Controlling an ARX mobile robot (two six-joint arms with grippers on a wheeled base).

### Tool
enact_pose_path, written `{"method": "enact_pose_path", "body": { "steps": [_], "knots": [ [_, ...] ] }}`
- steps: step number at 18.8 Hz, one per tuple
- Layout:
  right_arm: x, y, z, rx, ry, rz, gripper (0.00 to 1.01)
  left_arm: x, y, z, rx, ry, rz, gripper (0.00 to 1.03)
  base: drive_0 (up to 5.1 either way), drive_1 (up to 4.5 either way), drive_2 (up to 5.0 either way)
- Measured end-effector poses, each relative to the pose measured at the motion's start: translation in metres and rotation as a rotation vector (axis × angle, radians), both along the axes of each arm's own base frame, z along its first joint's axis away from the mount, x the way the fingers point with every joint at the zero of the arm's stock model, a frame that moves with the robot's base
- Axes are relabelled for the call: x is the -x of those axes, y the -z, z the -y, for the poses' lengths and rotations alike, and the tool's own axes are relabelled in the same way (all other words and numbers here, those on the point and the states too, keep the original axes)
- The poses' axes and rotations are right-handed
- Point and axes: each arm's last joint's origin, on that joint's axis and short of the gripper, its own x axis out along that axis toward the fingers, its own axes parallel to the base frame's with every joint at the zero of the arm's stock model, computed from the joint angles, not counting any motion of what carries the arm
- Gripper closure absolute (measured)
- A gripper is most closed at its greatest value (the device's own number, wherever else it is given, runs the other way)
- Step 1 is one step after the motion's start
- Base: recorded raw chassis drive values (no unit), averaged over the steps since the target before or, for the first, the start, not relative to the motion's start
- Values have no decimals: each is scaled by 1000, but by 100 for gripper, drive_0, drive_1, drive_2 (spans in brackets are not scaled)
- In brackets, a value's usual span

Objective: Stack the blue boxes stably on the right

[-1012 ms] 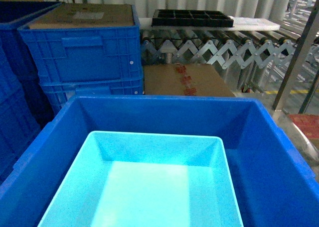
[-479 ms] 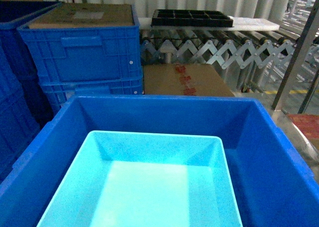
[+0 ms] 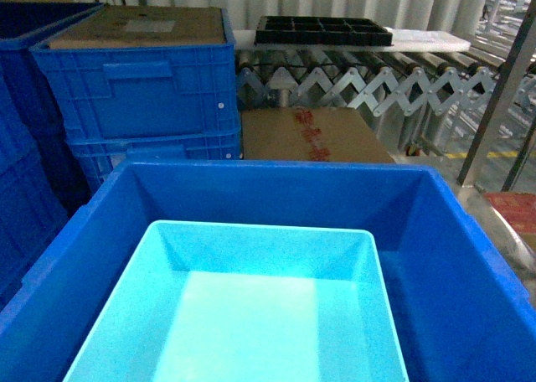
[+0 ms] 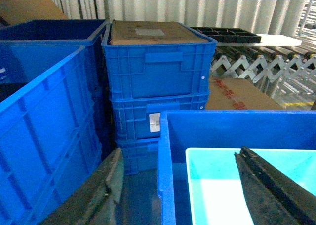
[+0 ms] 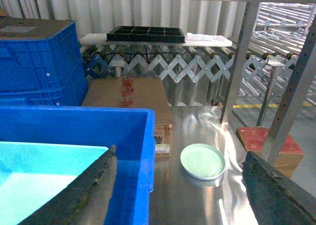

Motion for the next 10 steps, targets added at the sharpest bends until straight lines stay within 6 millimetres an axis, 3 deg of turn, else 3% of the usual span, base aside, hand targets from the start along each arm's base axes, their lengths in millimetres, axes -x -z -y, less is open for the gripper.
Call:
{"method": "enact_pose_path", "body": {
  "steps": [2,3,10],
  "knots": [
    [0,0,0,0,0,0,3,0,0,0,0,0,0,13,0,0,0],
    [0,0,0,0,0,0,3,0,0,0,-1,0,0,3,0,0,0],
    [0,0,0,0,0,0,3,0,0,0,0,0,0,5,0,0,0]
  ]
}}
